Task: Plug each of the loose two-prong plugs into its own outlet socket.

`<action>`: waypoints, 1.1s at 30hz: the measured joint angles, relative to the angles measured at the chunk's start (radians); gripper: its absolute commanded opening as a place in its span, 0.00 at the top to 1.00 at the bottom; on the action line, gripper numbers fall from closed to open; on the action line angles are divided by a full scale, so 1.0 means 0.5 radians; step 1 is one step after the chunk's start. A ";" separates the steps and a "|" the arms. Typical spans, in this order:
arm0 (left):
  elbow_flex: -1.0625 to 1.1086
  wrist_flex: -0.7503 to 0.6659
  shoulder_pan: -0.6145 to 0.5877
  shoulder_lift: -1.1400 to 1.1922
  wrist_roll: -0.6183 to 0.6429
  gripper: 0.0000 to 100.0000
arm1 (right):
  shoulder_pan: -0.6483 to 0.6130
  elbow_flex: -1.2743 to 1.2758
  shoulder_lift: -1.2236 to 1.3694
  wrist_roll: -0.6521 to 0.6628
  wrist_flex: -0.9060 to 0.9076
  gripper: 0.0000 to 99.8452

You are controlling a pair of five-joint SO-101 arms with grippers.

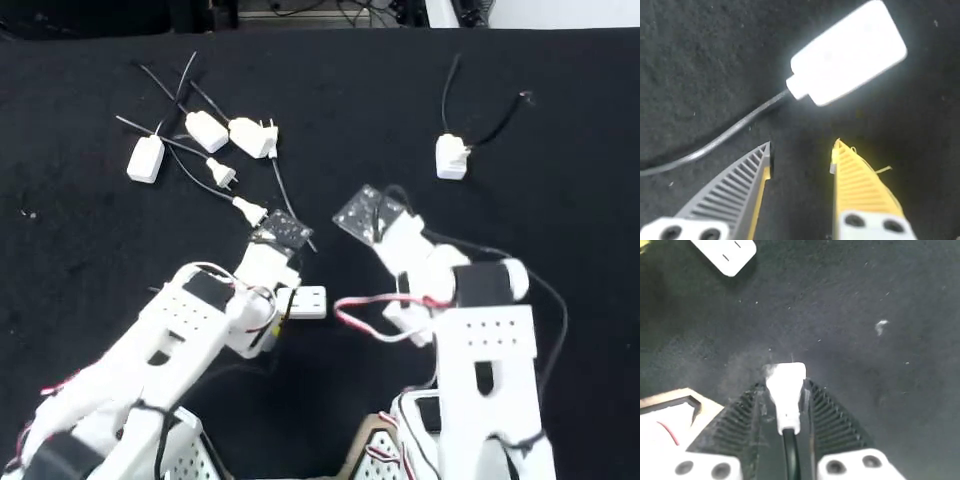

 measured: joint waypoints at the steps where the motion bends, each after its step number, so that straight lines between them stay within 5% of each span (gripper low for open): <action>1: 0.000 0.052 -0.028 -0.071 -0.021 0.80 | 0.000 -0.034 0.058 0.037 0.000 0.99; 8: 0.061 0.190 -0.626 -0.476 -0.034 0.80 | -0.153 -0.242 0.390 0.500 0.000 0.99; 15: 0.353 0.000 -1.249 -0.525 -0.034 0.80 | -0.519 -0.319 0.417 0.841 0.000 0.99; 24: 0.583 -0.021 -1.363 -0.525 -0.034 0.80 | -0.905 -0.494 0.733 0.859 0.000 0.99; 33: 0.638 -0.092 -1.369 -0.546 -0.037 0.80 | -0.936 -0.804 1.237 0.758 -0.003 0.99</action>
